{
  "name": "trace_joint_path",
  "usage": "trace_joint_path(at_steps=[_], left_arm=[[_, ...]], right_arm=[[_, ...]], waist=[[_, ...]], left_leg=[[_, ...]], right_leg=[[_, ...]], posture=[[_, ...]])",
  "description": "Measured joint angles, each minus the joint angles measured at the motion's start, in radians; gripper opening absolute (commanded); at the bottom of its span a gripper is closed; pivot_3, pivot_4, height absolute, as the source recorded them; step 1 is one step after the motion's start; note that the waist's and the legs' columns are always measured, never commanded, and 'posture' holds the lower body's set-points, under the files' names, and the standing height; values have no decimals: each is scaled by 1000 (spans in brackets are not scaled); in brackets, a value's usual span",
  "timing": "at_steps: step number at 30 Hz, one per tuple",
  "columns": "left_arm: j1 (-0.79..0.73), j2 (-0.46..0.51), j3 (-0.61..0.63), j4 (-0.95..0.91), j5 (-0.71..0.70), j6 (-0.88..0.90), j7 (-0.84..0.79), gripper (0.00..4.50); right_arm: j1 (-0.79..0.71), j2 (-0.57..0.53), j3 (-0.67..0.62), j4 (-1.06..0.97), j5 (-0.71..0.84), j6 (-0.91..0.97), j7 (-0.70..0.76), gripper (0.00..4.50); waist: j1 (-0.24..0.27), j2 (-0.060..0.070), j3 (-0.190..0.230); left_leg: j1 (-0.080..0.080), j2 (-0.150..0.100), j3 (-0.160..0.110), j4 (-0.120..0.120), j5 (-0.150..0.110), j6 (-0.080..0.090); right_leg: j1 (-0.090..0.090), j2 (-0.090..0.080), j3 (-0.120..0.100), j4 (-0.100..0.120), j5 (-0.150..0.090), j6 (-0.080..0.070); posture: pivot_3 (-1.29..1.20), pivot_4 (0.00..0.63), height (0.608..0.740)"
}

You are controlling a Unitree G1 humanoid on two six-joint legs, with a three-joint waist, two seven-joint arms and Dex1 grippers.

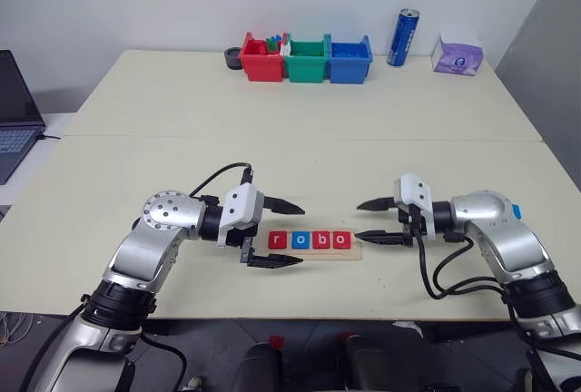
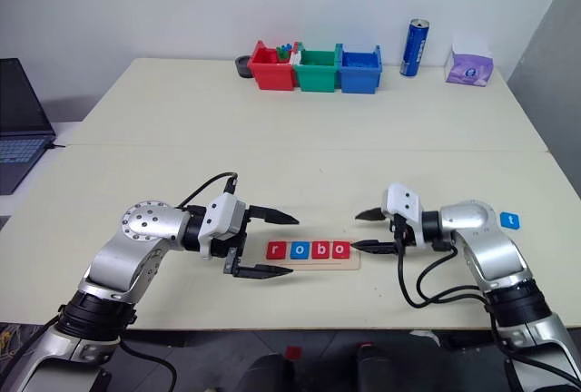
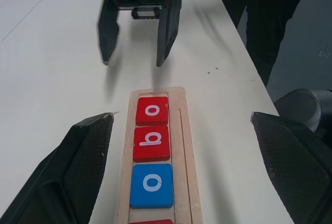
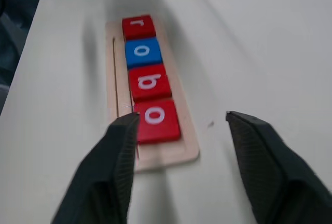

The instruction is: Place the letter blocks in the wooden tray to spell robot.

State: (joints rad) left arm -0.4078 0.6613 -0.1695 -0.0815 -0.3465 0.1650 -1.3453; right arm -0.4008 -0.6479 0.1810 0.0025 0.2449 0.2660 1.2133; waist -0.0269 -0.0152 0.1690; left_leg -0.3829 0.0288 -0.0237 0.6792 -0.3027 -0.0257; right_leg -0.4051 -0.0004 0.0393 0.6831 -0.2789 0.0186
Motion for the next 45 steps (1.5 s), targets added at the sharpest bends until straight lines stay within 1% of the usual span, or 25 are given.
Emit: trace_joint_path(at_steps=[1, 2, 4, 5, 10, 22, 30, 45], left_arm=[[-1, 0, 0, 1, 0, 0, 0, 4500], [-5, -1, -1, 3, 0, 0, -1, 4500], [-12, -2, -1, 10, 1, -3, -2, 4500], [-13, -2, -1, 10, 1, -3, -3, 4500], [-13, -2, -1, 10, 3, -4, -8, 4500], [-13, -2, -1, 10, 4, -4, -9, 4500], [-13, -2, -1, 10, 4, -4, 0, 4500], [-11, -2, -1, 9, 4, -3, 4, 4500]], right_arm=[[4, 0, 1, 1, -3, -7, -2, 1285], [8, 0, 1, 1, -8, -17, -7, 999], [9, 4, 5, 2, -22, -31, -17, 245], [10, 7, 7, 3, -26, -38, -18, 30], [10, 28, 34, 18, -38, -67, -28, 30], [16, 30, 77, 66, -103, -144, -30, 30], [12, 46, 88, 91, -111, -158, -29, 30], [-45, 81, 114, 132, -115, -170, -16, 30]], waist=[[-1, 0, 0], [-2, 0, 0], [-3, 0, 0], [-3, 0, 0], [-2, 0, 0], [-2, 0, 0], [-2, 0, 0], [-2, 0, 0]], left_leg=[[0, 0, 0, 0, 0, 0], [0, 0, 0, 0, 0, 0], [1, 0, 0, 0, 0, 0], [1, 0, 0, 0, 0, 0], [0, 0, 0, 0, 0, 0], [0, 0, 0, 0, 0, 0], [1, 0, 0, 0, 0, 0], [1, 0, 0, 0, 0, 0]], right_leg=[[0, 0, 0, 0, 0, 0], [0, 0, 0, 0, 0, 0], [0, 0, 0, 1, 0, 0], [0, 1, 0, 1, 0, 0], [0, 0, 0, 1, 0, 0], [0, 0, 0, 1, 0, 0], [0, 0, 0, 1, 0, 0], [0, 0, 0, 1, 0, 0]], posture=[[0, 150, 740], [0, 150, 740], [0, 150, 740], [0, 150, 740], [0, 150, 740], [0, 150, 740], [0, 150, 740], [0, 150, 740]])
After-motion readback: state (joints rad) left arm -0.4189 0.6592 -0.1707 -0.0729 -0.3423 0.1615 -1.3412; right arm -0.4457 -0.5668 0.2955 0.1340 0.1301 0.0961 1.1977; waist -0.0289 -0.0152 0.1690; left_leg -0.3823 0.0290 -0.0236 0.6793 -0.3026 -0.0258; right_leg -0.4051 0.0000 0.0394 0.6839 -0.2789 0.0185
